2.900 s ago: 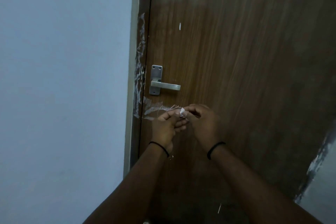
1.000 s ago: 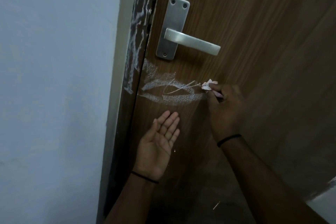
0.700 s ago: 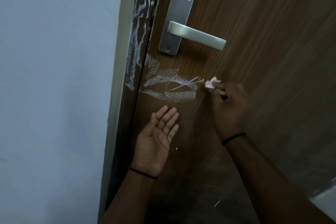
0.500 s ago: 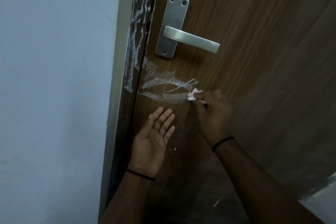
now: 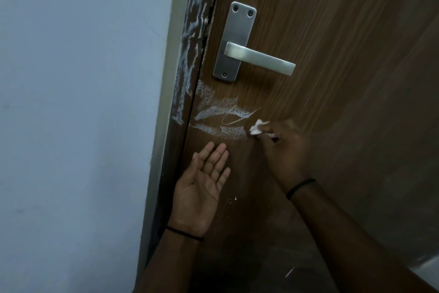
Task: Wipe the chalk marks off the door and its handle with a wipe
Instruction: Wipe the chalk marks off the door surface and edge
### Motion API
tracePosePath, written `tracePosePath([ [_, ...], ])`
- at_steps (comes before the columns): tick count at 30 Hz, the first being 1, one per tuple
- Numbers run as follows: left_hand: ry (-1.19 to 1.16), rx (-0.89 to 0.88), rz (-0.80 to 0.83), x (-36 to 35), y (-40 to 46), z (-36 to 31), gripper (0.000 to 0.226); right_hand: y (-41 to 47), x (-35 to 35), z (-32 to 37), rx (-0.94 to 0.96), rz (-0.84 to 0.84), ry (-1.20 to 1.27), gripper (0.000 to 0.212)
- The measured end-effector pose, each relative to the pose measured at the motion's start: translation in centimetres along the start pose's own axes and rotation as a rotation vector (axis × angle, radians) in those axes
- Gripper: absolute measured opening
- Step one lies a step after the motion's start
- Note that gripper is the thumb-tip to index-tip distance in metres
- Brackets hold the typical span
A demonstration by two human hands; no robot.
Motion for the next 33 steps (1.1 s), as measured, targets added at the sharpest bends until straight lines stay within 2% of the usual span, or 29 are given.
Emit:
tracePosePath([
  [4,0.008,-0.006,0.000,0.2,0.0,-0.3,0.052,1.7,0.3,1.5,0.016,-0.153,-0.009,0.007],
  [9,0.009,-0.001,0.002,0.3,-0.1,-0.3,0.053,-0.5,-0.8,1.5,0.003,0.048,-0.023,0.010],
  [13,0.007,0.002,-0.007,0.7,-0.2,-0.4,0.052,0.5,0.7,0.8,-0.032,-0.146,0.026,0.006],
  [15,0.020,-0.003,-0.001,0.5,-0.2,-0.4,0.053,1.5,0.4,1.7,0.001,-0.185,0.001,0.005],
  [19,0.026,-0.011,0.003,0.3,-0.2,-0.5,0.053,0.3,-2.0,2.7,0.077,0.096,-0.067,0.012],
  [20,0.024,-0.012,0.002,0.3,-0.2,-0.6,0.054,0.0,-1.9,2.5,0.073,0.099,-0.076,0.013],
  [24,-0.009,-0.019,-0.005,0.6,-0.2,-1.0,0.055,0.8,0.0,2.1,0.031,-0.139,-0.018,0.008],
  [26,-0.009,-0.020,-0.001,0.4,-0.3,-1.1,0.056,1.7,-0.2,2.5,0.036,-0.175,-0.023,0.007],
  [28,-0.011,-0.023,0.002,0.3,-0.4,-1.1,0.056,1.5,-1.5,3.0,0.084,-0.075,-0.023,0.007],
  [31,-0.006,-0.030,0.005,0.0,-0.7,-1.2,0.056,-0.8,-3.4,2.2,0.119,0.191,-0.074,0.014],
  [33,-0.016,-0.030,-0.001,0.3,-0.7,-1.4,0.056,-1.8,-2.8,0.9,0.092,0.167,-0.074,0.013],
])
Point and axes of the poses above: each hand's wrist, its own y-axis towards the middle knuckle, its own x-axis out of the back of the hand, z = x × y, the point moved 3 cm from there along y, towards the middle knuckle, and after that the axes turned 3 degrees about y, right-handed, at the moved point
